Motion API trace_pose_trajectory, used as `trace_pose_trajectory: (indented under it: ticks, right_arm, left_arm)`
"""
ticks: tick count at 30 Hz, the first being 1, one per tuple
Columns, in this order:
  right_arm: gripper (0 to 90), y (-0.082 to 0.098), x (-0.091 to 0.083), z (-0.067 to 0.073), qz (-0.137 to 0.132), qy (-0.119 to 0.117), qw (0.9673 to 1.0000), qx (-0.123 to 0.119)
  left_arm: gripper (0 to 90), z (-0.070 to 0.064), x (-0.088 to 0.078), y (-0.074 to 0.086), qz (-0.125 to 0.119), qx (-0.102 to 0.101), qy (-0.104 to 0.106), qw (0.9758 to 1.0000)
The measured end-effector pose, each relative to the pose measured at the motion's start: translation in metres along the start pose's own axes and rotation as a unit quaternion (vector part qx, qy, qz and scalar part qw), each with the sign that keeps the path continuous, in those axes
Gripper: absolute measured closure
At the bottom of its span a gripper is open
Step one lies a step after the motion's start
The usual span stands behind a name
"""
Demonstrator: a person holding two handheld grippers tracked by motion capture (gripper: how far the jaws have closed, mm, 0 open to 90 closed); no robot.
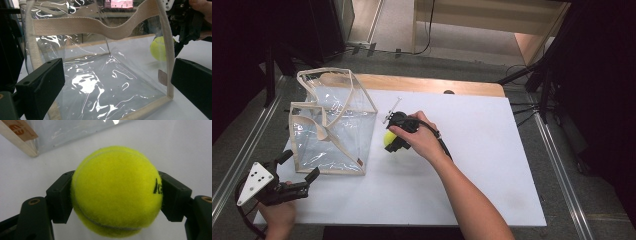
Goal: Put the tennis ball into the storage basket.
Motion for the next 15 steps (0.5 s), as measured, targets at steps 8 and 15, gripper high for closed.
trace_pose_trajectory:
  ticks: [8,15]
  right_arm:
    - [23.3,-0.011,0.003,0.007,-0.005,-0.015,0.9997,-0.021]
    - [23.3,-0.021,-0.001,0.013,-0.007,-0.022,0.9993,-0.028]
  left_arm:
    - [0.0,0.0,0.0,0.0,0.001,0.0,0.001,1.0]
    - [0.0,0.0,0.0,0.0,0.002,0.001,0.001,1.0]
Point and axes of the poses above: each handheld gripper's, and its own axes: x roughly forward along the jaws, y roughly out of its underside, z roughly to its left, the point moved 1 cm from there along x, roughly forward along the jaws, and after that the axes turned 1 degree about y, right-handed, at the moved point
